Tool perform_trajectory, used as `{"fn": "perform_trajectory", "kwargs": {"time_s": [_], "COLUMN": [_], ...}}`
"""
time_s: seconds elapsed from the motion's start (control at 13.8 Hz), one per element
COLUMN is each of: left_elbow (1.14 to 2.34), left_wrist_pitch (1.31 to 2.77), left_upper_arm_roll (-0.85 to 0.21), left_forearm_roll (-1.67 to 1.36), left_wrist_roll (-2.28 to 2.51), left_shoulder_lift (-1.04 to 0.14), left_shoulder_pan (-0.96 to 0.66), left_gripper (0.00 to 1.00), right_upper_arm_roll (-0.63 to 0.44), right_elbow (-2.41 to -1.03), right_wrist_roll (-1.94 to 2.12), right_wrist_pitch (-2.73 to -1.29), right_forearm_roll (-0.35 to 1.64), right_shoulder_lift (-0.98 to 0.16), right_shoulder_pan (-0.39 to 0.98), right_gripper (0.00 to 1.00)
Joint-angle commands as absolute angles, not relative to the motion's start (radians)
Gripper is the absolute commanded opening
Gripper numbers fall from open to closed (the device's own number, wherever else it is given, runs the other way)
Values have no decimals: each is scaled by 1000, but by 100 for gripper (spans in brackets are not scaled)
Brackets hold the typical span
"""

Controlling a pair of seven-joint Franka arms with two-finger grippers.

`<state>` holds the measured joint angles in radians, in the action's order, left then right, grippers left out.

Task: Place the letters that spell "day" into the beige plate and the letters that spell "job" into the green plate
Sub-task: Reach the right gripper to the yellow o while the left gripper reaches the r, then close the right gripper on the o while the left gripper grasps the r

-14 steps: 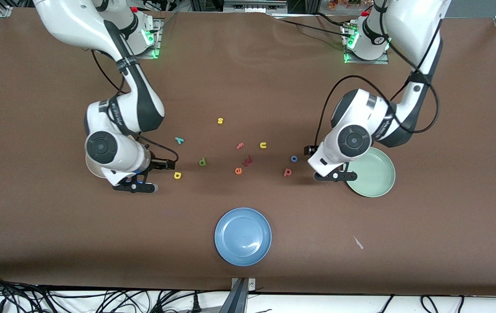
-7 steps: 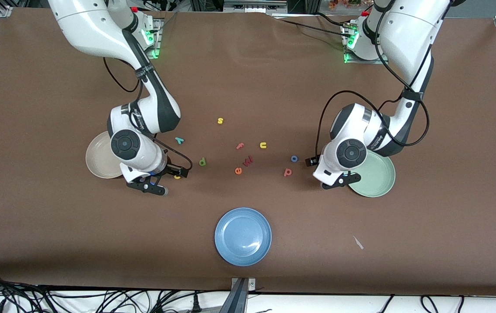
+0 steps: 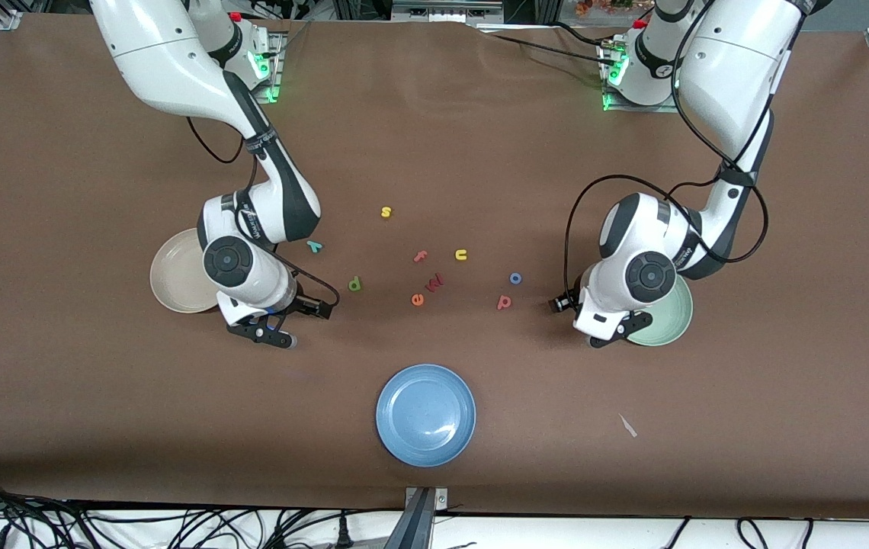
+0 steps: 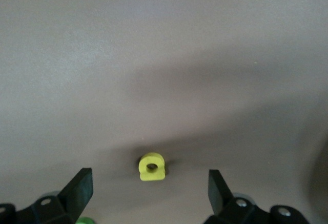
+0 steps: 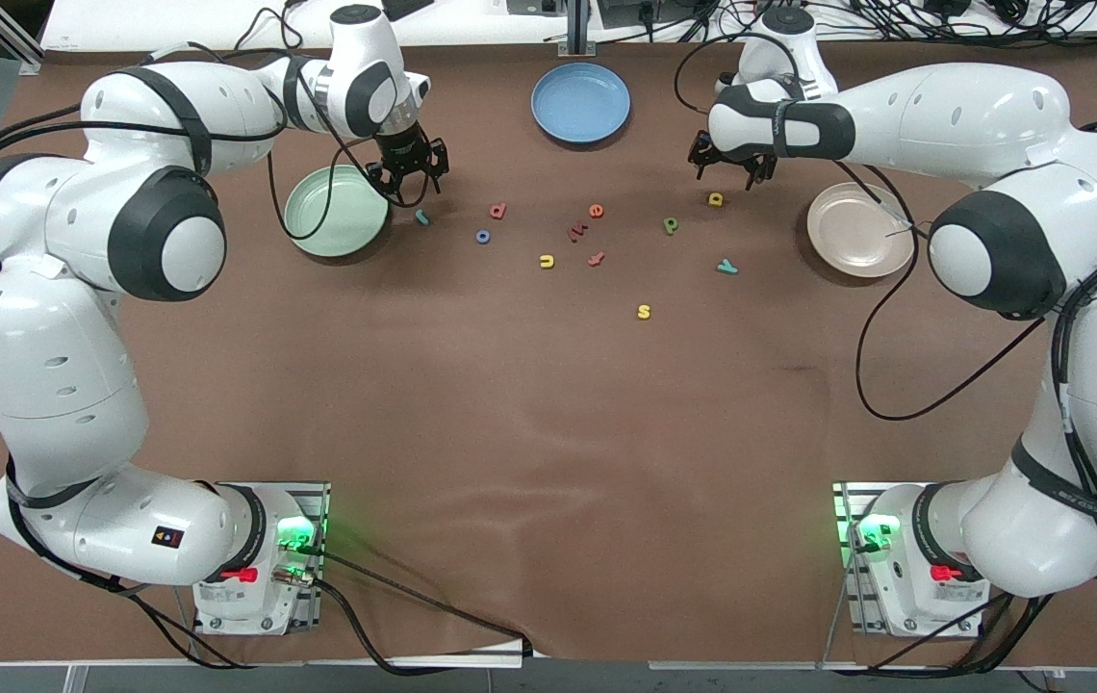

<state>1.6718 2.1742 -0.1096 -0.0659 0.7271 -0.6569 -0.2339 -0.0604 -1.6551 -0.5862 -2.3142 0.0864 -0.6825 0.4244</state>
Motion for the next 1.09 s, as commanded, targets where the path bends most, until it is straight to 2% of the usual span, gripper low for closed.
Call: {"fn": "perform_trajectory", "kwargs": {"time_s": [0.0,0.36,0.51,0.65,0.8,1.02], "left_elbow": [1675,1698,1703,1703,1704,1707], "left_wrist_pitch": [2229,2229,2229,2229,2227,2223], "left_upper_arm_roll": [-112,-109,-107,-109,-109,-109], "left_forearm_roll": [-61,-48,-41,-31,-31,-31], "left_wrist_roll": [750,752,790,847,851,853], "left_shoulder_lift": [-693,-695,-696,-703,-704,-703], "left_shoulder_pan": [-242,-241,-244,-245,-245,-244], "left_gripper": [70,70,67,59,43,6], "right_upper_arm_roll": [-61,-61,-58,-48,-48,-48], "right_elbow": [-1683,-1697,-1718,-1732,-1735,-1735], "right_wrist_roll": [-589,-588,-589,-592,-594,-591], "right_wrist_pitch": [-2384,-2401,-2434,-2460,-2459,-2454], "right_forearm_roll": [100,100,100,101,101,101], "right_shoulder_lift": [-698,-703,-706,-706,-706,-706], "right_shoulder_pan": [429,430,430,428,430,429], "right_gripper": [99,99,96,95,92,81]}}
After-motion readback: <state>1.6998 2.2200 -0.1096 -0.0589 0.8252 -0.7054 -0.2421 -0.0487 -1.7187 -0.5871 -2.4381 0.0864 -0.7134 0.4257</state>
